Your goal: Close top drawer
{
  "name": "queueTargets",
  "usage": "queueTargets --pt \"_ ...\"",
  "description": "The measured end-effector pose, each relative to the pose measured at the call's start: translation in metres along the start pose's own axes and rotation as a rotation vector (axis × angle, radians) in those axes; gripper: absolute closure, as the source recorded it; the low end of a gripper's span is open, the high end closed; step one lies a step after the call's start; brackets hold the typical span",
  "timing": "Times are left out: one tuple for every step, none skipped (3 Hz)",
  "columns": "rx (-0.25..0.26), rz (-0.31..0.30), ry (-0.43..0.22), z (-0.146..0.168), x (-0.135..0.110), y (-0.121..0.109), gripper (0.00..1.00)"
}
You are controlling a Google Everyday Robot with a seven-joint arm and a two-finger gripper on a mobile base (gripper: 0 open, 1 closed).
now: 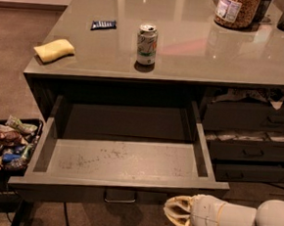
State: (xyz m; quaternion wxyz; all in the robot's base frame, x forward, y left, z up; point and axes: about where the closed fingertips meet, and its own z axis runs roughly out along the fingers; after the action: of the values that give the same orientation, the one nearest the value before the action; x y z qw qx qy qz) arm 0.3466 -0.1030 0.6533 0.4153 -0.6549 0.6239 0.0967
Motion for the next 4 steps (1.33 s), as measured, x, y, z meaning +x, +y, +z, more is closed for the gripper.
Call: queueTargets --pt "0.045 -0.031 -0.022 0.009 0.002 -0.002 1.0" --pt "0.088 -0.057 -0.031 0.02 0.006 -0.005 1.0" --pt "0.13 -0.06 -0.036 0.03 0.012 -0.005 1.0" --pt "0.168 -0.061 -0.014 0.041 0.012 -0.01 1.0"
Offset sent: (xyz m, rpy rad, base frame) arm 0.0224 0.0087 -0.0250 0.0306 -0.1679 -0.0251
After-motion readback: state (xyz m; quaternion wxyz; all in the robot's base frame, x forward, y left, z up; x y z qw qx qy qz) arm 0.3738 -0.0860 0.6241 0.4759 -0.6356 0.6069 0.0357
